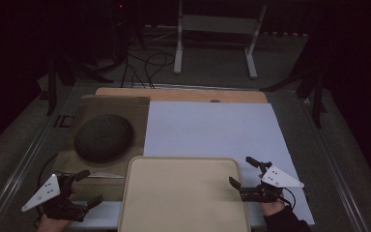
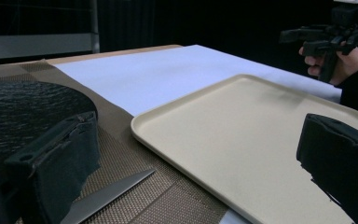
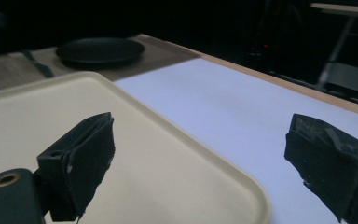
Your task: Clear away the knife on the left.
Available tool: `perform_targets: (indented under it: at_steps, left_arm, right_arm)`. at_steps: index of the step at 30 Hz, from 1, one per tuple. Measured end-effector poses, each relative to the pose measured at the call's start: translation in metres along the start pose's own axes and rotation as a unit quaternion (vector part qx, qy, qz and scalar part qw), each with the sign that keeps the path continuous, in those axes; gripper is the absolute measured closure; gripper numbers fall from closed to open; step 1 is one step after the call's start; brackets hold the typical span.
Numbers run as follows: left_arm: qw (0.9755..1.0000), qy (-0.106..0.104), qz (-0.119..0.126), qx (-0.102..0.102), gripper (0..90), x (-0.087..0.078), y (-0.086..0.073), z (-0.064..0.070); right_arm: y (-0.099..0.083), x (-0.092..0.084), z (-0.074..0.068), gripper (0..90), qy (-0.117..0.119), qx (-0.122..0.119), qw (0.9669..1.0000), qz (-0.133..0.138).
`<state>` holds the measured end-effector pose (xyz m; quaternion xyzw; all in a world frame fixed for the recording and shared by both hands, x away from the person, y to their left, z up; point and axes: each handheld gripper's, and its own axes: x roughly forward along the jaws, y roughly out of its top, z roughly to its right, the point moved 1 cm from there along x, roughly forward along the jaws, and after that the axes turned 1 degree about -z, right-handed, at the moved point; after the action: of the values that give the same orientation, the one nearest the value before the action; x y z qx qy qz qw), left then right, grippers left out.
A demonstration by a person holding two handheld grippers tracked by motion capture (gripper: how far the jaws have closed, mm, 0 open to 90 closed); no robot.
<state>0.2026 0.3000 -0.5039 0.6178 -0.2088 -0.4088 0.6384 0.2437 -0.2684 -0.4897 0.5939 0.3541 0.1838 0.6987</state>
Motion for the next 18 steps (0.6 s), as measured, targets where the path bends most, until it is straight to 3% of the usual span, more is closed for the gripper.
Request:
perform_targets:
  at_steps: [7, 18]
  left_arm:
    - [1.0, 0.0, 0.0, 0.003, 0.0, 0.0014, 0.0009, 0.0014]
    - [0.9999, 0.009, -0.005, 0.005, 0.0, 0.0014, 0.0037, 0.0013]
  right_arm:
    - [-0.0028, -0.0034, -0.0022, 8.1, -0.008, 0.0, 1.0, 0.002]
    - [-0.0021, -0.0034, -0.0033, 8.1, -0.003, 0.004, 1.0, 0.004]
